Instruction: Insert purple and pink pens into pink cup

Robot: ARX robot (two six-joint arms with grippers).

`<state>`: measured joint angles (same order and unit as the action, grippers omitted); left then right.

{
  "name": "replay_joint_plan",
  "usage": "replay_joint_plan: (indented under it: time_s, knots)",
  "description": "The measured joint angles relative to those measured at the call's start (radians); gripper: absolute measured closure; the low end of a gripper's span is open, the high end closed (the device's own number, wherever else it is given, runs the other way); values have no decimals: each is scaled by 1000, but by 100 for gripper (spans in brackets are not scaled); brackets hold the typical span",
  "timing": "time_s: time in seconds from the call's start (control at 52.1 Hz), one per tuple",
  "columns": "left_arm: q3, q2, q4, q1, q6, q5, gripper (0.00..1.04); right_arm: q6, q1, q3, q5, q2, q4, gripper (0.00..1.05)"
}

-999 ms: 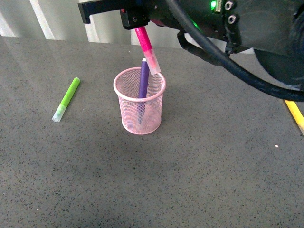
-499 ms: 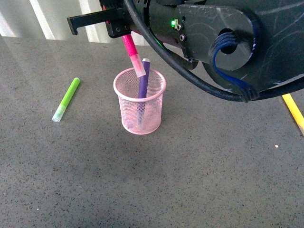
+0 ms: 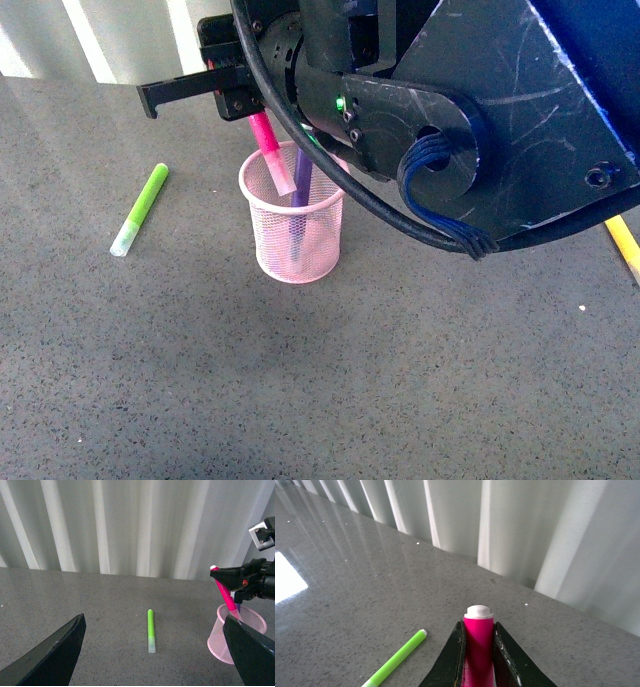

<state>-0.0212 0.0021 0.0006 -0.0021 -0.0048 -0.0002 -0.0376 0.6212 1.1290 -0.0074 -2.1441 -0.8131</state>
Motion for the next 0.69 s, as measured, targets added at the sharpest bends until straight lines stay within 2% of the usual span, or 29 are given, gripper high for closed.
replay_joint_plan:
  time_s: [0.269, 0.365, 0.576, 0.692]
  knots:
    - [0, 0, 0, 0, 0, 0, 7, -4, 1, 0, -9, -6, 14, 93]
    - [0, 0, 0, 0, 0, 0, 7, -12, 1, -4, -17, -6, 23, 74]
    - [0, 0, 0, 0, 0, 0, 7, -39, 1, -55, -7, 37, 30, 42]
    - [0, 0, 0, 0, 0, 0, 7, -70, -13, -127, 42, 167, 88, 19]
